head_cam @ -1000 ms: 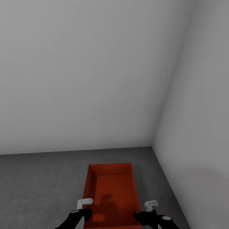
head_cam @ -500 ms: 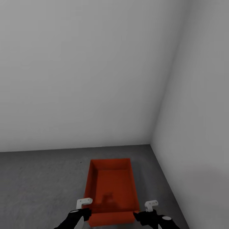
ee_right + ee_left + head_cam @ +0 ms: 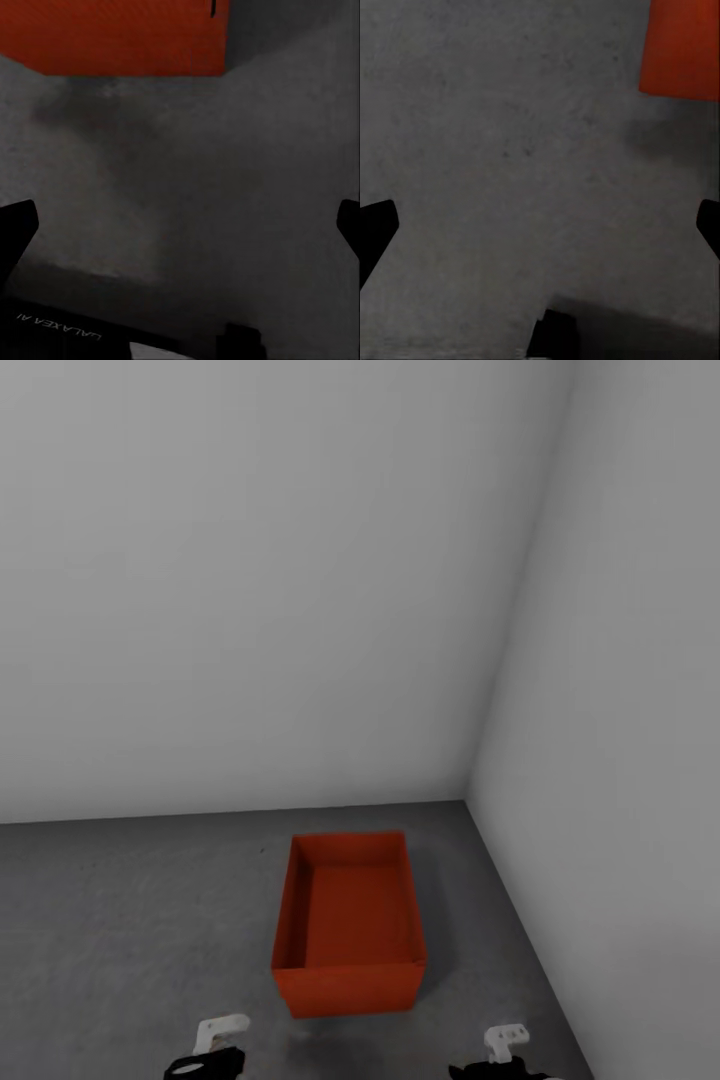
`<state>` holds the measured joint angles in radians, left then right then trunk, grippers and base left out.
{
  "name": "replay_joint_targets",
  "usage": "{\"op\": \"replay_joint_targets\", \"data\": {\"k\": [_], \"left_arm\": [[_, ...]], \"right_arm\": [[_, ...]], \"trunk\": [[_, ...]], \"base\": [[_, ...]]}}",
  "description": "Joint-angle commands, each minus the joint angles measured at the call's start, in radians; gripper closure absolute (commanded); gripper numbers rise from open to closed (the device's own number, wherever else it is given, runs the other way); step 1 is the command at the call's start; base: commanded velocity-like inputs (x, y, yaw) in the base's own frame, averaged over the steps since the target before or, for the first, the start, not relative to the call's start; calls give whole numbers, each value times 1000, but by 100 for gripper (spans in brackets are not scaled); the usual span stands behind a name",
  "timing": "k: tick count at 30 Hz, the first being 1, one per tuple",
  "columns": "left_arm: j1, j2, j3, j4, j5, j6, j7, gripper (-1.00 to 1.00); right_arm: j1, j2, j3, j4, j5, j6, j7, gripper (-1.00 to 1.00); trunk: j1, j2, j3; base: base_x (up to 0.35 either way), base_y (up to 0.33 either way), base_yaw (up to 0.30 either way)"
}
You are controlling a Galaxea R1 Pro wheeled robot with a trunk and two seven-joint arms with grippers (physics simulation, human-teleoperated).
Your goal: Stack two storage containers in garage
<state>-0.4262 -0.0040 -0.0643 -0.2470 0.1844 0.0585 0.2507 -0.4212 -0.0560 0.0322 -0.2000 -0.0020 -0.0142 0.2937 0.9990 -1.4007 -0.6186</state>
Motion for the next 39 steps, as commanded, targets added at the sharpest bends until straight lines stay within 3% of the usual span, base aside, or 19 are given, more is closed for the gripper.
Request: {"op": "replay_joint_targets", "data": {"k": [1, 6, 8, 15, 20, 26, 32, 39], "left_arm": [[0, 3, -6, 25, 11, -16, 0, -100], [2, 26, -4, 245, 33, -217, -57, -100], [15, 40, -3, 287, 37, -283, -80, -100], [129, 72, -3, 325, 47, -413, -175, -100], [181, 72, -3, 328, 49, -541, -190, -100], [198, 75, -2, 328, 47, -554, -180, -100], [199, 72, -2, 327, 48, -552, -179, -100], [199, 59, -3, 326, 45, -551, -181, -100]], "right_arm": [[-1, -1, 3, 24, 0, -21, 1, -100], [0, -5, 3, 197, 3, -148, -2, -100], [3, -9, 3, 230, 3, -167, -3, -100], [56, -18, 3, 263, 3, -195, -6, -100], [102, -19, 4, 266, 3, -293, -49, -100], [121, -15, 5, 266, 2, -306, -102, -100], [123, -7, 5, 266, 1, -306, -108, -100], [123, -5, 5, 266, 0, -306, -108, -100]], "trunk": [[-5, 7, 3], [-24, 42, 18], [-31, 56, 24], [-58, 105, 46], [-77, 140, 62], [-100, 182, 81], [-123, 224, 100], [-123, 224, 100]], "base": [[-337, 0, 0], [-338, 0, 0], [-338, 0, 0], [-338, 0, 0], [-338, 0, 0], [-327, 0, 0], [-88, 0, 0], [-5, 0, 0]]}}
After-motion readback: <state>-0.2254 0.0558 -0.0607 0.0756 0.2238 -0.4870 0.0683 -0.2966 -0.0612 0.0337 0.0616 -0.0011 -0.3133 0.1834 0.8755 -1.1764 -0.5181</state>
